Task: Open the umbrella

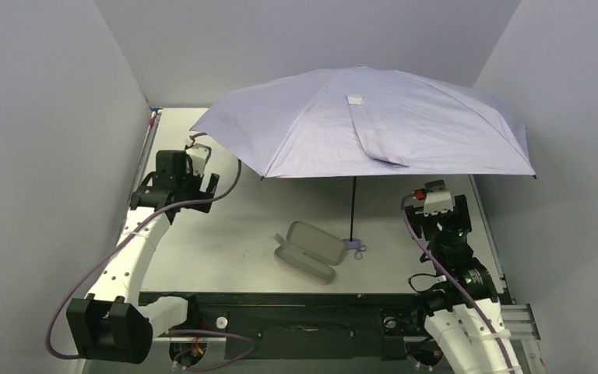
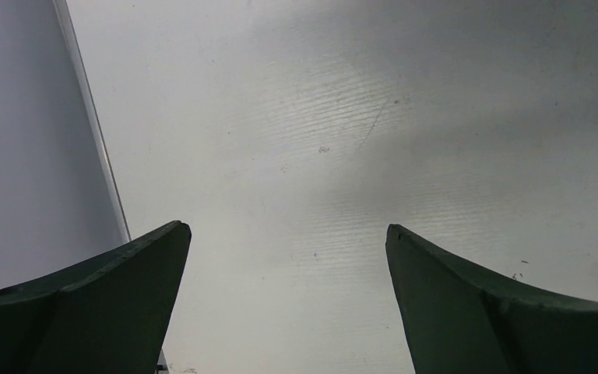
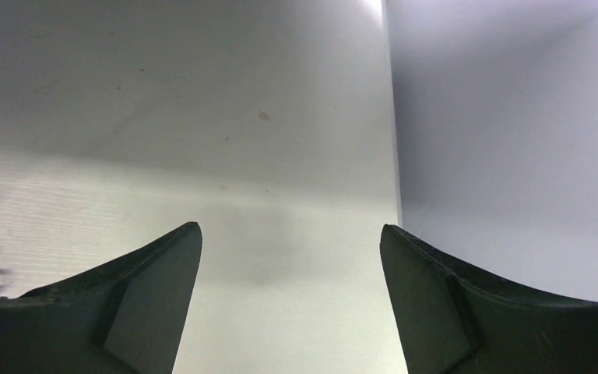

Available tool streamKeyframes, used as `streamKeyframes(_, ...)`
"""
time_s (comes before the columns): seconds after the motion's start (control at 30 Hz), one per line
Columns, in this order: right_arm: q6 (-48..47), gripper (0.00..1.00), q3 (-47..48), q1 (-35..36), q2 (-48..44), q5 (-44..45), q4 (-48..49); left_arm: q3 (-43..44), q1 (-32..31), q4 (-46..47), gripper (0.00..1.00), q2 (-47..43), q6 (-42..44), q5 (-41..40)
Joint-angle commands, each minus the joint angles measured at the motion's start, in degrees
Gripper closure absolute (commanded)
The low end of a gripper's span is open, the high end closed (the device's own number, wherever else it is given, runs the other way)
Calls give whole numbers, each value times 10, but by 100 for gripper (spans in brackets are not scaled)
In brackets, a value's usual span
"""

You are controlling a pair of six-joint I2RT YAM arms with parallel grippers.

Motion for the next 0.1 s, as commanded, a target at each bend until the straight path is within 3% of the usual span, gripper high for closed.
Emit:
streamKeyframes(0.0,1,20,-2,-22,4,-10,10,-2,2,45,3,-6,-47,-38)
streamKeyframes(0.07,1,20,-9,-26,-4,-9,13,-12,1,60,3,-12,-54,-49)
